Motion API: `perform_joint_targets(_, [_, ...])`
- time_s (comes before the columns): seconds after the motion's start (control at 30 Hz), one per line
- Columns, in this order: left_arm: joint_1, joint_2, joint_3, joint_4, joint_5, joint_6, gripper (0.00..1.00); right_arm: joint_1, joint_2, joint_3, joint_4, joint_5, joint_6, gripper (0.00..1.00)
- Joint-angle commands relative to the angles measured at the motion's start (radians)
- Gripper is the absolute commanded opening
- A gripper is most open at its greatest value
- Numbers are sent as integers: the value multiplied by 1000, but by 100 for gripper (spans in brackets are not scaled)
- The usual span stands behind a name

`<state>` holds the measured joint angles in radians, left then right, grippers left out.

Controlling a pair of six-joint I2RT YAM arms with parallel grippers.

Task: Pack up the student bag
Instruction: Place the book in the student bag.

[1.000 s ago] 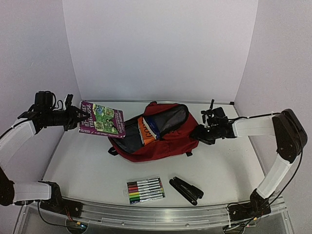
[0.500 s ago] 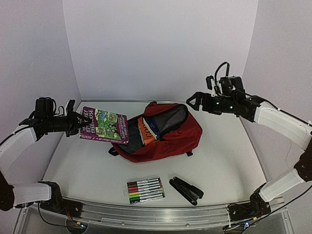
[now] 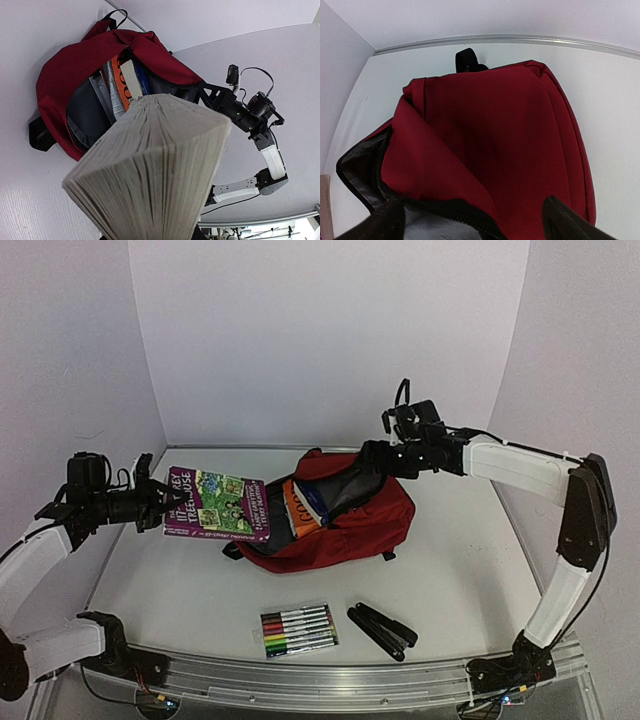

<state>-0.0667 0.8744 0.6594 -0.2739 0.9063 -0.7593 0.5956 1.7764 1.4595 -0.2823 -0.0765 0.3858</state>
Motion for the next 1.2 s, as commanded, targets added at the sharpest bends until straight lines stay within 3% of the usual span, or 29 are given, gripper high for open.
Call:
perform_joint_targets(0.0, [-55,-14,-6,163,-31,-66,0,9,1,58,75,-47,44,51])
perform_joint_targets(0.07, [-100,4,-17,214,-92,-107,0,19,-10,62,99,-48,60,23])
perform_joint_targets(0.17, [-177,50,-30,361,-166,-193,0,31,-40,84,119,-40,78,0])
perform_joint_targets(0.33, [-240,136,-2,511,-245,-261,0,54,-96,114,194,-96,123,0])
perform_joint_targets(1.17, [-367,429,92,742,-299,-379,0,139,-164,129,305,-118,148,0])
